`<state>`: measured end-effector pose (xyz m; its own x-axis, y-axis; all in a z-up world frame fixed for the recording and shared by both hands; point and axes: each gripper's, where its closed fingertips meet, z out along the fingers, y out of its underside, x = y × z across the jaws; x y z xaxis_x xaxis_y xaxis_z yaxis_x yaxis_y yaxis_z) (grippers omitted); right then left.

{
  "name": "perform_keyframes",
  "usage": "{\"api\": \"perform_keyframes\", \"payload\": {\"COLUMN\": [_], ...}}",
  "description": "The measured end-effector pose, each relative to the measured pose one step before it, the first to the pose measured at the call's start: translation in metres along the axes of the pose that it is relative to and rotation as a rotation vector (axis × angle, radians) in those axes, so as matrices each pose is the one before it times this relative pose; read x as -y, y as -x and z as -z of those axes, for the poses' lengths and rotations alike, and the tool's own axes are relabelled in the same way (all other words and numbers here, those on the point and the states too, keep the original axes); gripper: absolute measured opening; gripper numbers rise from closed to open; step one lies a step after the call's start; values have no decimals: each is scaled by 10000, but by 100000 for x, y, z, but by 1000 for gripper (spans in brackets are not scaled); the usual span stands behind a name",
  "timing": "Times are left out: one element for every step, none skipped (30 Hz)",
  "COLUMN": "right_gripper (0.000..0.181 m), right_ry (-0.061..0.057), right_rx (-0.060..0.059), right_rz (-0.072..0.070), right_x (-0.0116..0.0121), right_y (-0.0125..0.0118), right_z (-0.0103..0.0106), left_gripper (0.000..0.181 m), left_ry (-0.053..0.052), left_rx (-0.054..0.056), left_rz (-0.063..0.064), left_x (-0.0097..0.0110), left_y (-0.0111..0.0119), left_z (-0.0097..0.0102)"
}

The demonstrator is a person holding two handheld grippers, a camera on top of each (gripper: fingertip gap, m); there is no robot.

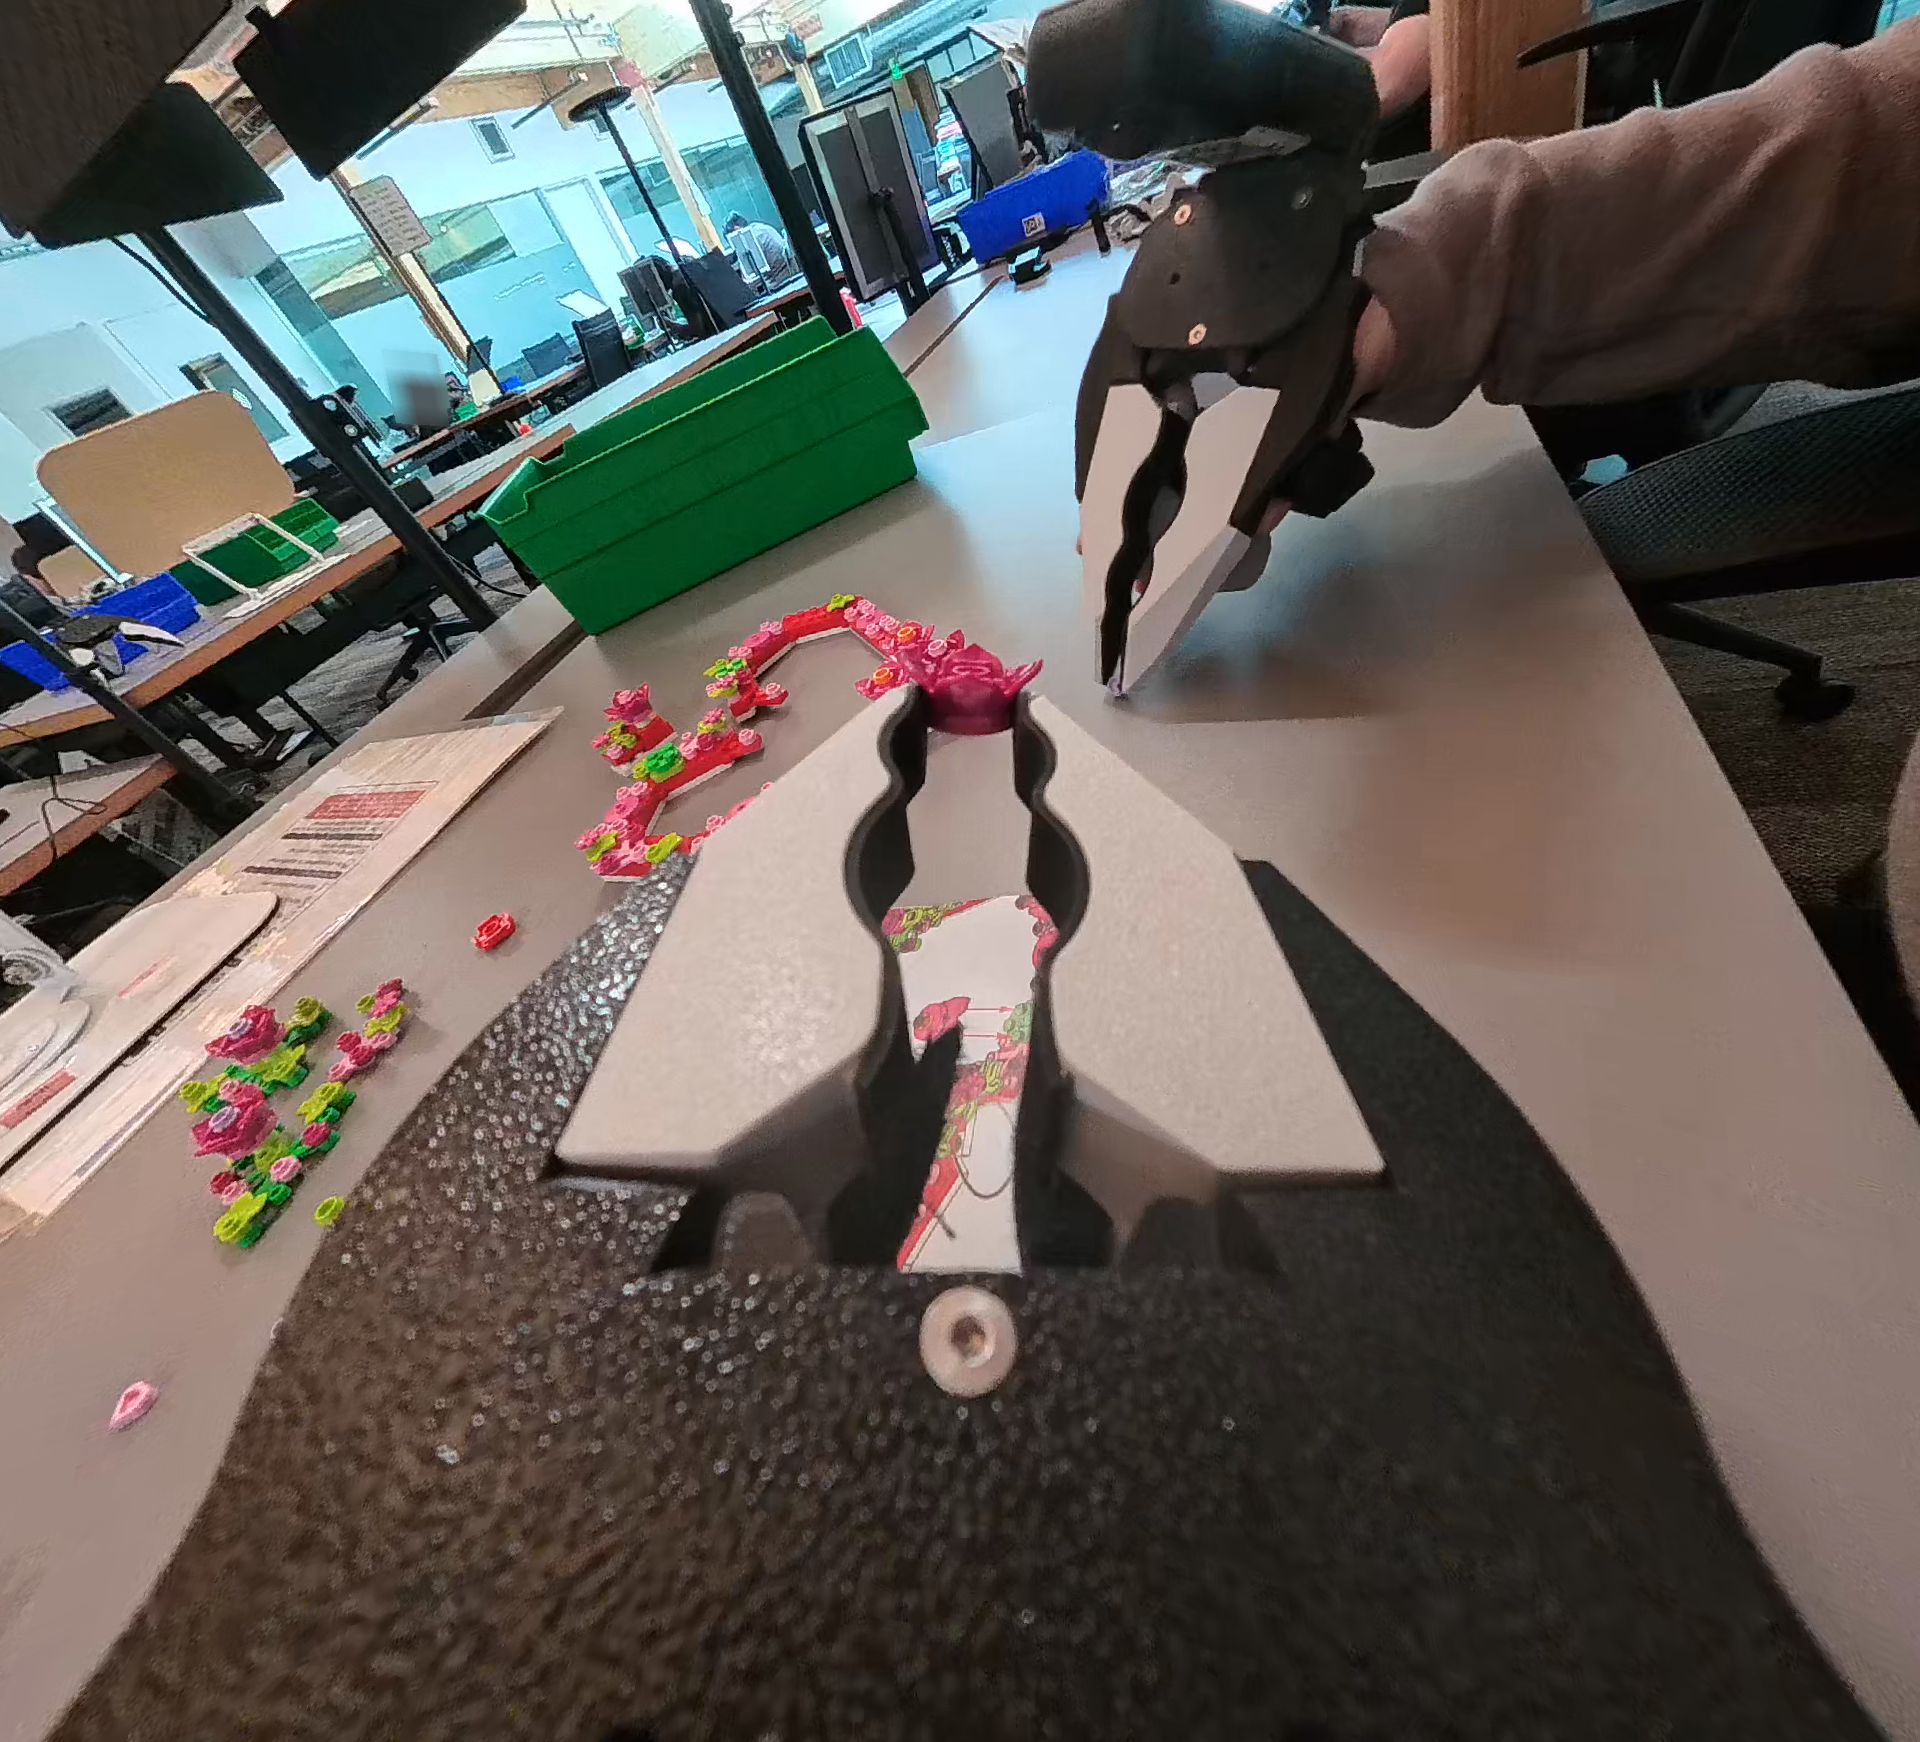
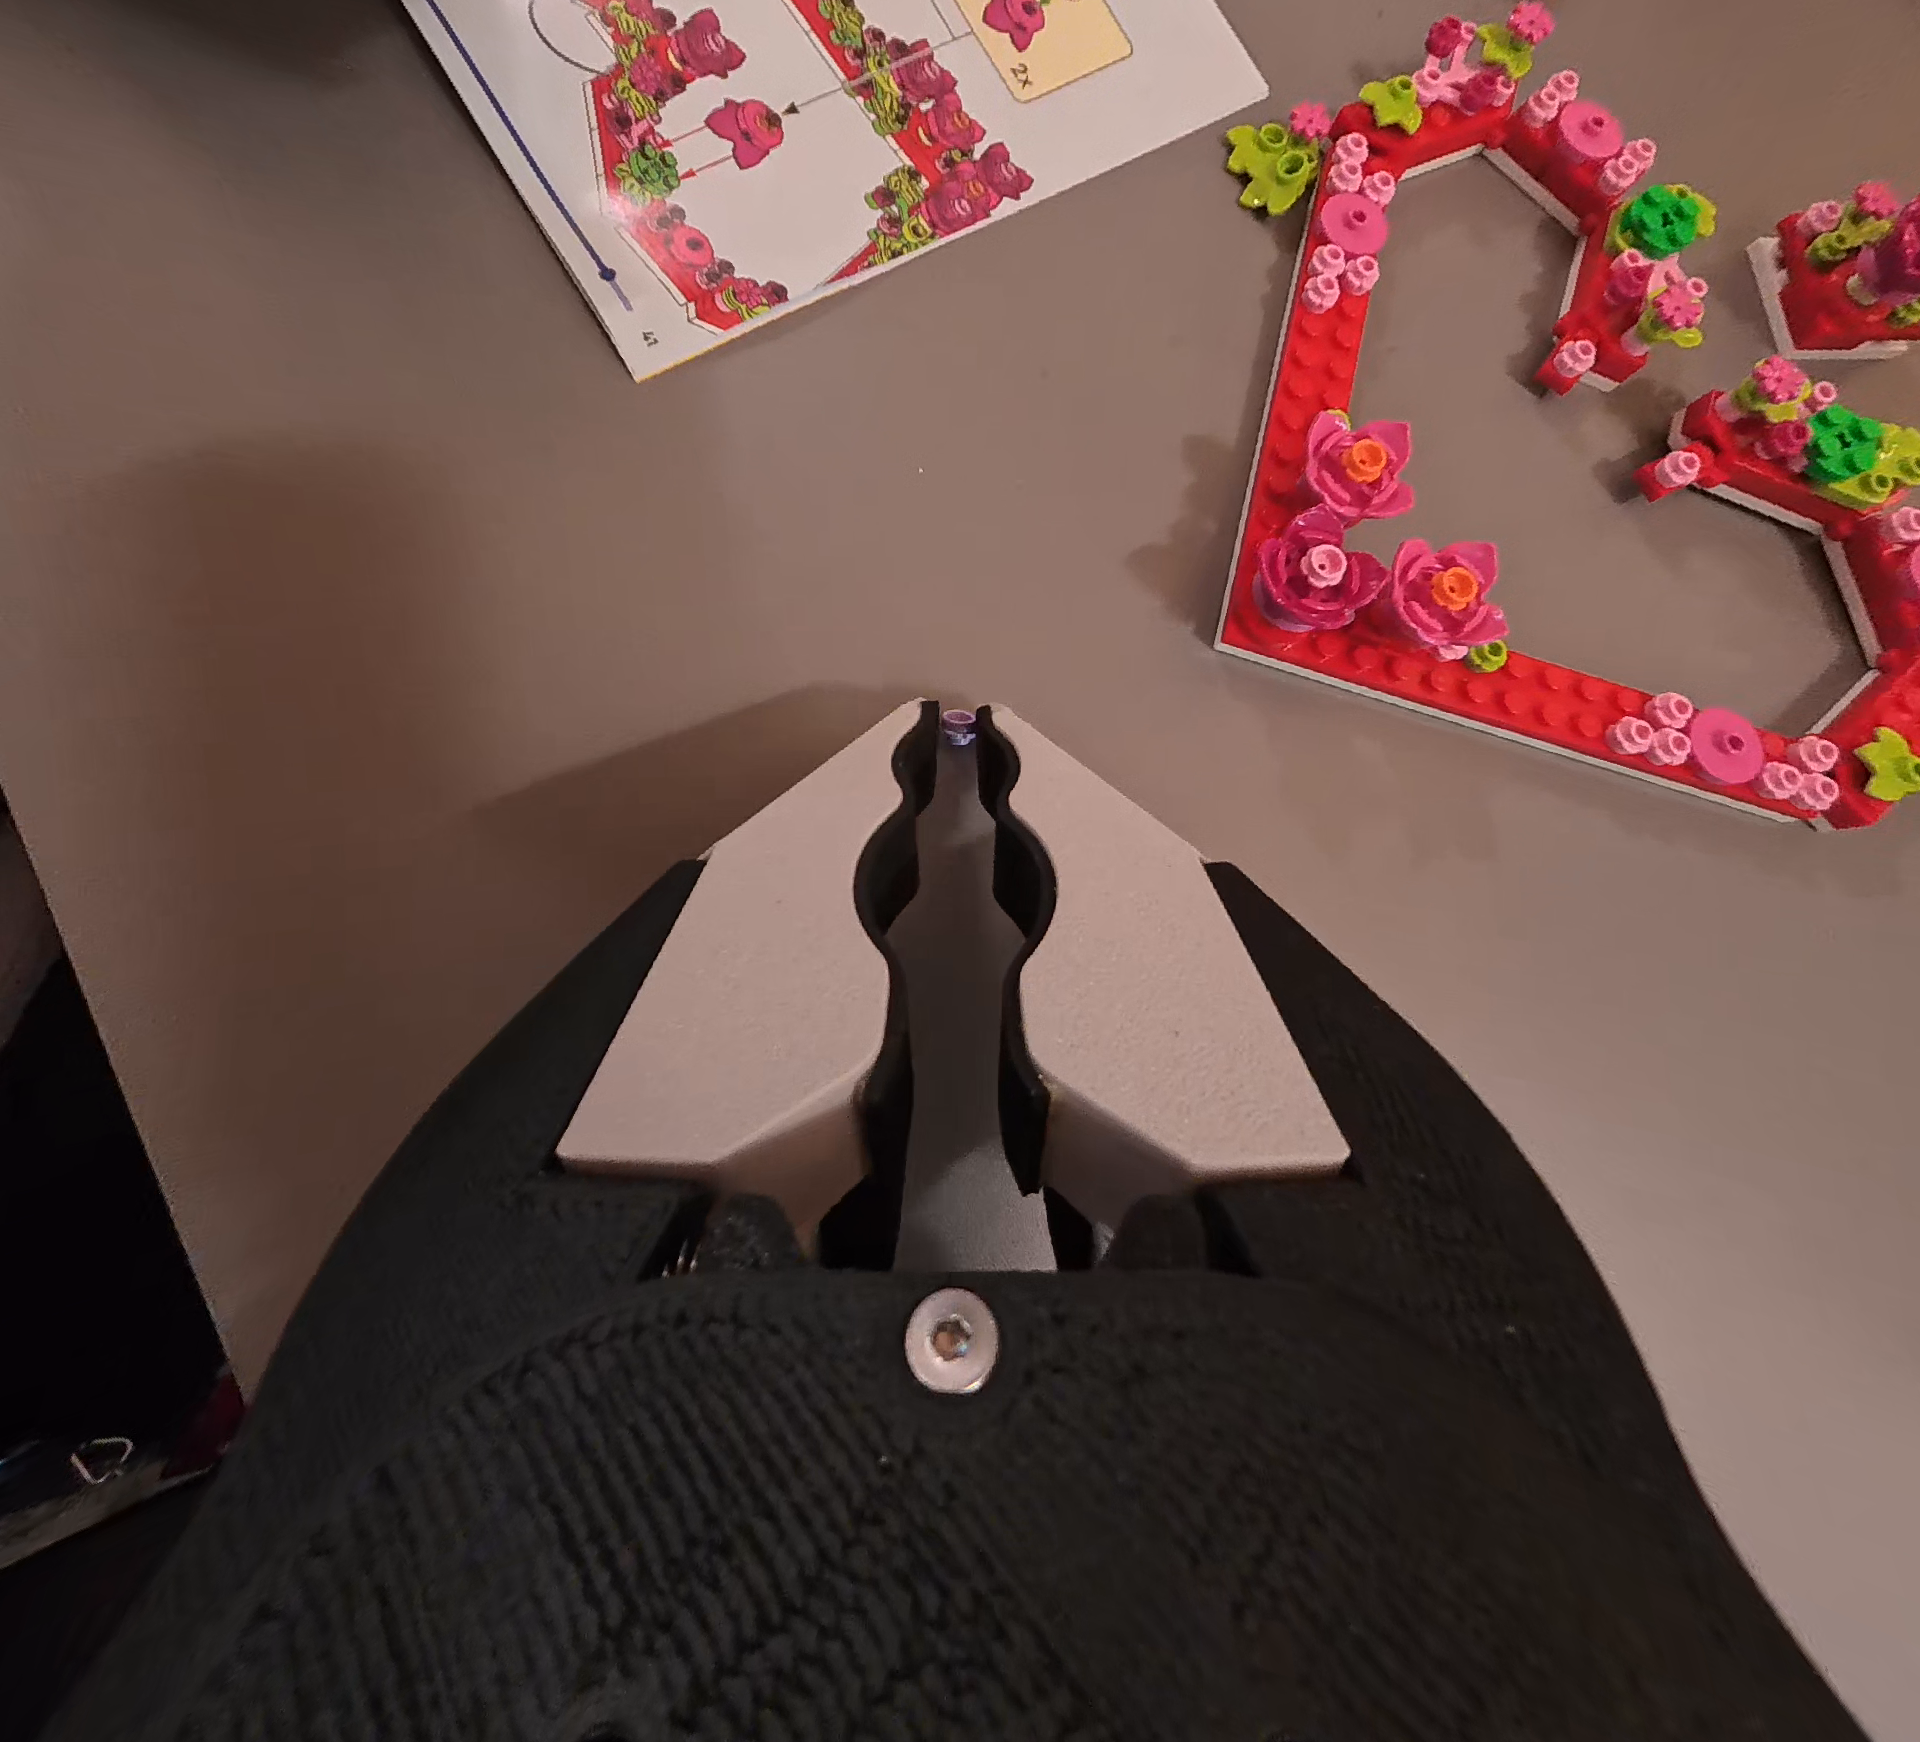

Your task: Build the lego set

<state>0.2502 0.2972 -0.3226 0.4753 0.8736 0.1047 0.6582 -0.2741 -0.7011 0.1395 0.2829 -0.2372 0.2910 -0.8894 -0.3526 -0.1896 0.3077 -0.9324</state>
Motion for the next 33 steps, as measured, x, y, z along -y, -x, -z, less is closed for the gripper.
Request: {"api": "perform_keyframes", "payload": {"right_gripper": [5, 5, 5, 5, 5, 5, 5, 4, 4, 4, 4, 4, 4, 4, 4, 4, 4, 4, 4, 4, 4, 4, 4, 4, 4, 4, 4, 4, 4, 4, 5, 5, 5], "right_ry": [-35, -35, -47, -95, -262, -517, -770, -953, -978, -911, -791, -606, -469, -349, -188, -62, -37, -36, 14, 69, 67, 58, 35, 18, 15, 19, 18, 12, 21, 40, 41, 28, 12], "right_rx": [34, 29, 5, -53, -40, 39, 59, 117, 247, 293, 309, 371, 306, 266, 260, 152, 35, -8, 44, 81, 31, 1, 33, 35, 20, 28, 29, 20, 15, 13, 14, 11, 0], "right_rz": [-86, -105, -92, -50, -28, -38, -4, 56, 69, 71, 84, 63, 57, 44, -1, 4, 44, 62, 36, 11, 40, 59, 19, -16, -9, -9, -3, 14, 24, 22, 16, 15, 9], "right_x": [1, 2, 11, 99, 469, 1064, 1687, 2140, 2269, 2127, 1828, 1408, 1056, 749, 410, 170, 93, 65, -13, -99, -104, -91, -46, -19, -18, -17, -7, 3, 5, -12, -25, -17, -20], "right_y": [-17, -40, -79, -144, -51, 169, 324, 583, 869, 963, 948, 947, 747, 626, 522, 277, 66, -7, 82, 136, 81, 49, 69, 57, 12, 8, 11, 10, 18, 16, 11, 16, -1], "right_z": [-9, 2, 4, 14, 48, 108, 138, 54, -140, -368, -531, -644, -649, -558, -435, -328, -227, -156, -144, -130, -113, -93, -69, -50, -26, -6, 8, -1, -8, 7, 13, 15, 30], "left_gripper": [14, 14, 14, 14, 14, 14, 14, 14, 14, 14, 14, 14, 14, 14, 14, 14, 14, 14, 14, 14, 14, 14, 14, 14, 14, 14, 14, 14, 14, 14, 14, 14, 14], "left_ry": [3, -3, -7, -9, -25, -41, -49, -63, -48, -51, -71, -98, -98, -93, -82, -71, -70, -75, -57, -49, -55, -57, -18, -18, -2, 12, 3, -15, -10, 8, 2, 1, -1], "left_rx": [6, 4, 7, 8, -1, -23, -37, -45, -67, -88, -91, -103, -92, -73, -99, -93, -51, -61, -80, -31, -29, -64, -18, -10, 1, -7, 5, 3, -4, -10, -16, -10, -3], "left_rz": [2, 16, 23, 38, 70, 100, 141, 166, 189, 217, 228, 240, 250, 248, 231, 208, 191, 166, 141, 110, 94, 87, 64, 35, 9, -18, -16, -9, 1, 6, 7, 3, -8], "left_x": [-8, 6, 16, 13, 48, 86, 106, 123, 111, 118, 159, 185, 178, 163, 133, 108, 104, 117, 99, 81, 91, 97, 14, 14, 3, -16, 7, 22, 15, -12, -14, -2, 2], "left_y": [16, 19, 33, 36, 26, -11, -16, -34, -63, -70, -82, -90, -72, -26, -45, -48, -1, -19, -59, 6, 0, -66, -12, -3, -1, -6, -2, -7, -14, -11, -20, -18, -9], "left_z": [-1, 1, 5, 10, -6, 12, -6, -8, -13, -16, 4, 21, 39, 47, 54, 58, 55, 48, 28, 19, 20, 13, 16, 11, 18, 10, 6, 4, 5, -6, -10, -9, 1]}}
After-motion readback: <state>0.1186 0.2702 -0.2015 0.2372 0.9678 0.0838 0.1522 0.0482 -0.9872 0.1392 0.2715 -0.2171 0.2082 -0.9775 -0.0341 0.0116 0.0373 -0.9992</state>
